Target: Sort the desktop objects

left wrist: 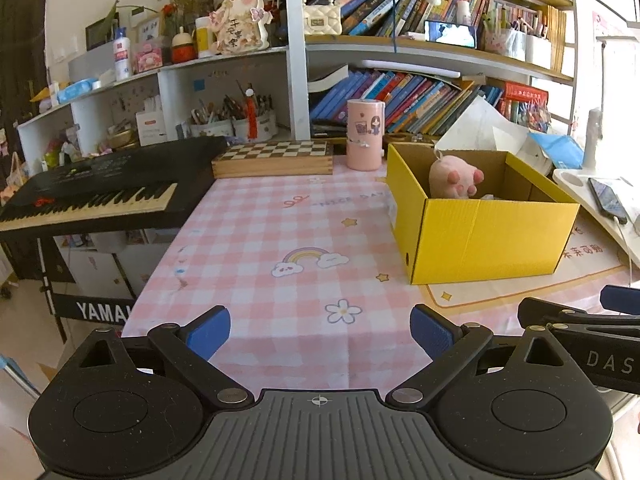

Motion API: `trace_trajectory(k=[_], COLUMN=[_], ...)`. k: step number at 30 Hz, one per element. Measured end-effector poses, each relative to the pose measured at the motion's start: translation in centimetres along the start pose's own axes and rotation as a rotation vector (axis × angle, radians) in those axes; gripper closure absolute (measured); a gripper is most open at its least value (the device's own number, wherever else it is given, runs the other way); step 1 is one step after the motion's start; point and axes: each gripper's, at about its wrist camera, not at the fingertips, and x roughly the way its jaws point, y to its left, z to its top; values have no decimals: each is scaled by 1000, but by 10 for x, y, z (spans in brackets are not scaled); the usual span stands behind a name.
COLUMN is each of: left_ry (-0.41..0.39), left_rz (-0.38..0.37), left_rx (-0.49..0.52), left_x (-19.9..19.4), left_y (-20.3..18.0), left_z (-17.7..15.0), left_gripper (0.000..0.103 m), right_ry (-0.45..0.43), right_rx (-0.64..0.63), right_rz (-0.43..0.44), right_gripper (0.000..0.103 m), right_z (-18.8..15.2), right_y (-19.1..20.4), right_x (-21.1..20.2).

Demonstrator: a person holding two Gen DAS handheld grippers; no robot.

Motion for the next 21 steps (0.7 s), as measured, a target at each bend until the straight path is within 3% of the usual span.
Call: trace_trajectory(k=[21], left_ry=[44], left_rz=[-29], left_rx=[25], left_x=[-6], left_y=[9], left_z=[-13], left_gripper=[2], right_ry=[42], right_rx=[23], right_rz=[-64], right_gripper=[11], right_z=[-14], right_y=[12], right_x=[-14])
